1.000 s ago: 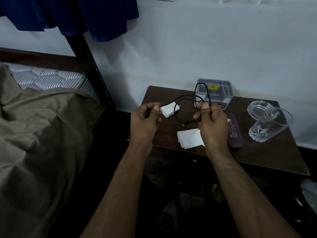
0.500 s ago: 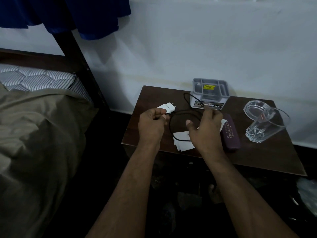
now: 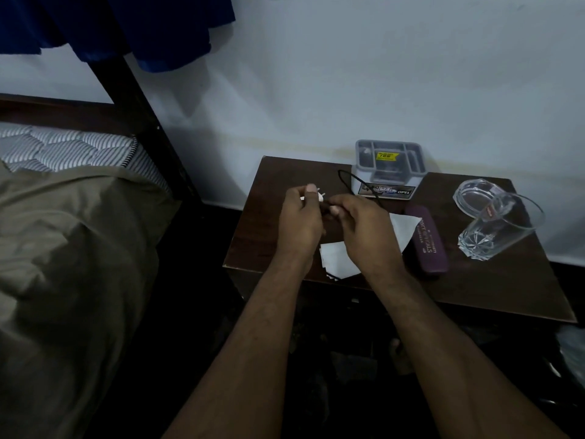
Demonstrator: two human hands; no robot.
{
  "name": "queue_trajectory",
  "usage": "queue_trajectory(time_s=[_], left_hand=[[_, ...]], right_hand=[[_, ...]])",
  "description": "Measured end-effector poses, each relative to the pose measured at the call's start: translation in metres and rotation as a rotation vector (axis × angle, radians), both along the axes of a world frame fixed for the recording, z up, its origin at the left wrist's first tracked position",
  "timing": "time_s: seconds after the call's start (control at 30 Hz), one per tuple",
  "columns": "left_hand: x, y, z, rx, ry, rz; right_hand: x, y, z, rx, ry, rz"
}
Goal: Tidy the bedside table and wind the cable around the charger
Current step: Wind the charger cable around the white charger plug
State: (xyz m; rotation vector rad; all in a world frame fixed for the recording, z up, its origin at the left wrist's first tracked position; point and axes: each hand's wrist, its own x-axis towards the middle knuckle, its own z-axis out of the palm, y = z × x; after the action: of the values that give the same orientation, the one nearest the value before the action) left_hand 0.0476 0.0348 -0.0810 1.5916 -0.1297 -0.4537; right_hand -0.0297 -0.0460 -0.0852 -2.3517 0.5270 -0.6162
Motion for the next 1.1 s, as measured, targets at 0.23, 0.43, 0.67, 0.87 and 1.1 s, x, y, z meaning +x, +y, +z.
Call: queue_trajectory(time_s=[0.23,0.43,0.67,0.87,1.1], left_hand=[[0.026,-0.002,-0.01,0.286,-0.269,0.085],[0.062,-0.023,-0.033,0.803,-0.675,-0.133],[0.082,-0.041,-0.061,1.006,-0.679,-0.284],[0.083,-0.041,-0.056,0.768,-0.482,-0.128],[0.049,0.005,0.005,-0.086,0.085,0.062]], right_hand=[[0.002,-0.014,-0.007,0.164,-0.025,-0.159],[0.007,-0.021,-0.014,0.276,-0.023,-0.221],[0.017,-0.024,-0.019,0.334,0.006,-0.216],[0.016,-0.025,-0.015,0.259,0.009,-0.192],[0.012,-0.019,-0.004,0.191,-0.083,-0.094]])
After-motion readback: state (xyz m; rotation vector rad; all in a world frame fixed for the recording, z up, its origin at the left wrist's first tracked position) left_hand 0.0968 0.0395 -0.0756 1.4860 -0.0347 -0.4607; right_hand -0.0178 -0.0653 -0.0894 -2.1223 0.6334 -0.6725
